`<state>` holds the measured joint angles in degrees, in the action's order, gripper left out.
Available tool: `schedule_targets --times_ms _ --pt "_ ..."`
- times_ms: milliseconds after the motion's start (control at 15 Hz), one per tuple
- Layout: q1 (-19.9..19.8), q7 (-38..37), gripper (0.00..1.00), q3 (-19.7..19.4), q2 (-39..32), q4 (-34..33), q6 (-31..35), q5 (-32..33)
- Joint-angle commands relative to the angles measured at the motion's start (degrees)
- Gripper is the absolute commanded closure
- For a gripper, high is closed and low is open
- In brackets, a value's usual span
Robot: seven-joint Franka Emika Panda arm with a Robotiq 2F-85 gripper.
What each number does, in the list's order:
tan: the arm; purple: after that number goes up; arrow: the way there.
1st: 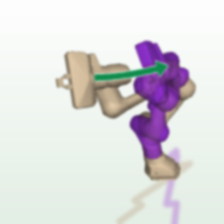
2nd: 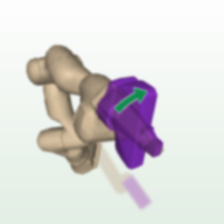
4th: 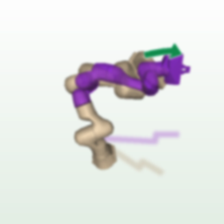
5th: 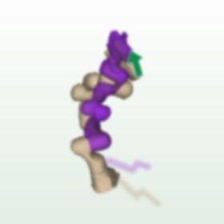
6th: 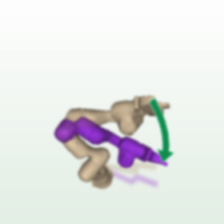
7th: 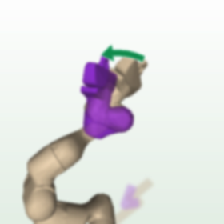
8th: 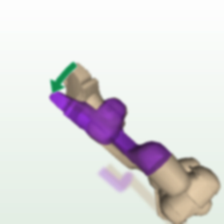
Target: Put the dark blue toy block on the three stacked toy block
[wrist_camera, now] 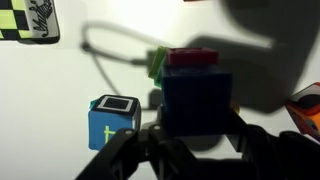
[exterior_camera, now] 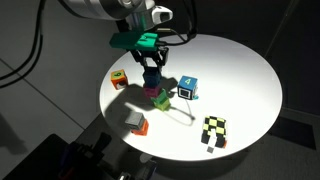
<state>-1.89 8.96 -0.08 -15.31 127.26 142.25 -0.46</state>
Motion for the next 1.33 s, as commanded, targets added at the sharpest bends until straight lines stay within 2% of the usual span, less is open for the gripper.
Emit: schedule_targets --times_ms 0,467,533,600,733,1267 --pt "-0.05 -1.17 0.67 -0.29 -0.82 -1.29 -0.07 0.52" --pt "-0.14 -0.88 0.67 -0.3 -1.43 -1.37 -0.3 0.42" --pt "-0.12 -0.91 0.33 -0.34 -1.5 -1.37 -0.28 0.54" --pt "-0.1 -0.94 0.16 -0.38 -1.52 -1.36 -0.24 0.65" --pt "-0.18 -0.78 0.01 -0.36 -1.45 -1.34 -0.33 0.52" --pt "-1.03 0.96 0.0 0.03 0.36 -0.2 -0.71 -0.73"
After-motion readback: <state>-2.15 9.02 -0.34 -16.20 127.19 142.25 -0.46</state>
